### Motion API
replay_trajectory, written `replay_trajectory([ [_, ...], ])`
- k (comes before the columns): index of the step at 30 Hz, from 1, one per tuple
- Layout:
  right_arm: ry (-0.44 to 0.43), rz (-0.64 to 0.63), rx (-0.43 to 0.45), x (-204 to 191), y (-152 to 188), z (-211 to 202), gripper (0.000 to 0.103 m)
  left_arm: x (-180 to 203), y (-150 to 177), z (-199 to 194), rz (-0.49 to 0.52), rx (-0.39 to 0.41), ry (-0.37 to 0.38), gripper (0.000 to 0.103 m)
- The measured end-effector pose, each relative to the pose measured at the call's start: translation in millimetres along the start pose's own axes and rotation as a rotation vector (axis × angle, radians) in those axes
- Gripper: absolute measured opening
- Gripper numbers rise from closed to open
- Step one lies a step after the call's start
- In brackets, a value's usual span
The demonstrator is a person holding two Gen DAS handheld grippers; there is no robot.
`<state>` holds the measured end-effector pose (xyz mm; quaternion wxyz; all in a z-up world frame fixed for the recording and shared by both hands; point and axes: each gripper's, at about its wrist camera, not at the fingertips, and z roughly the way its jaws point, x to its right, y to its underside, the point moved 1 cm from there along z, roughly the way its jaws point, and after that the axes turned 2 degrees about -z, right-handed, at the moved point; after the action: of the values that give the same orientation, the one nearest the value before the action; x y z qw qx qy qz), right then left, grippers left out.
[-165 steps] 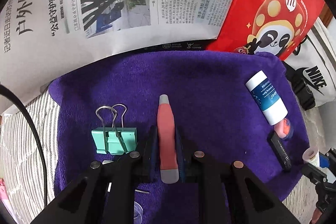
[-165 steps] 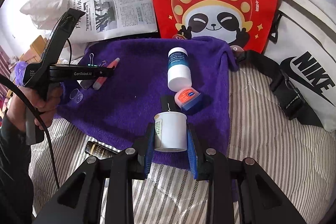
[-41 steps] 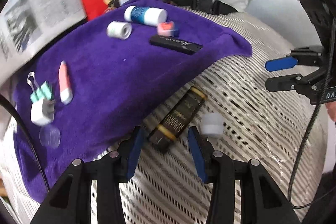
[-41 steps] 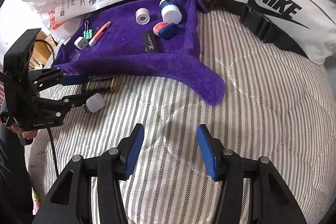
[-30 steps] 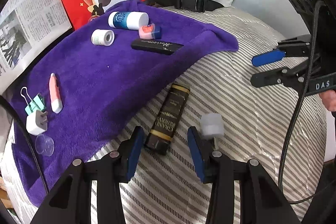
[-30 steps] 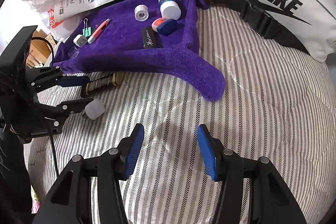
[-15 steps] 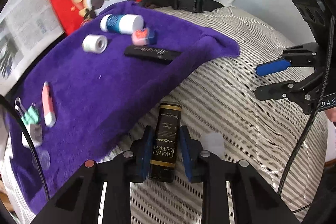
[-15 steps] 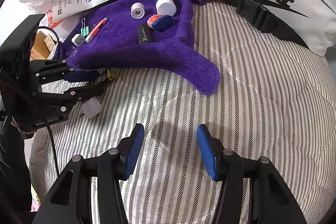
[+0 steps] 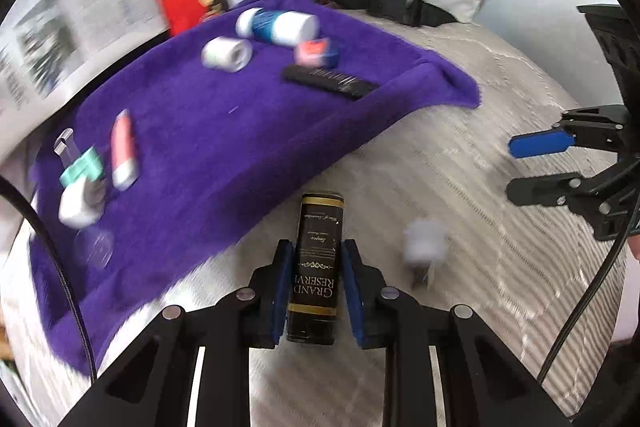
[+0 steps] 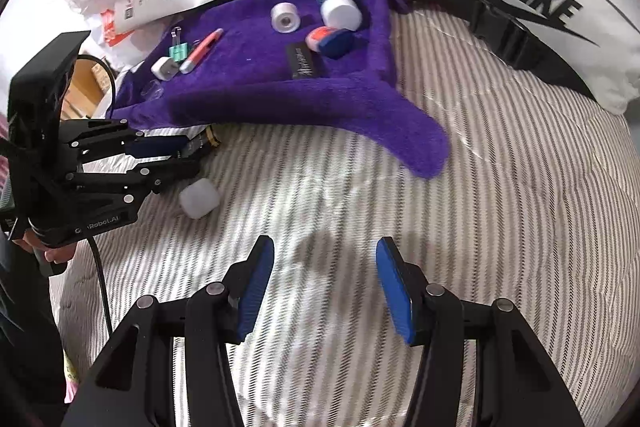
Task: Organize rigid objects
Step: 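Lift the dark bottle with the left tool while the right tool grasps the white plug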
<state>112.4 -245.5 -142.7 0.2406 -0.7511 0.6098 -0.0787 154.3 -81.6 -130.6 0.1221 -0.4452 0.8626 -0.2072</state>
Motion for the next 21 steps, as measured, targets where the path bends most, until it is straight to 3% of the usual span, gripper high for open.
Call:
replay_trajectory([
  [11,-0.083,-0.152,0.029,-58.3,-5.6,6.9,0.053,-62.7,88.4,-41.9,-0.265,-0.016,-0.122,0.024],
  [21,-0.002,-0.313,0.014,-85.1,-12.2,37.0,0.053,-63.3,107.4,-49.8,-0.311,0.005,-0.126,0.024],
])
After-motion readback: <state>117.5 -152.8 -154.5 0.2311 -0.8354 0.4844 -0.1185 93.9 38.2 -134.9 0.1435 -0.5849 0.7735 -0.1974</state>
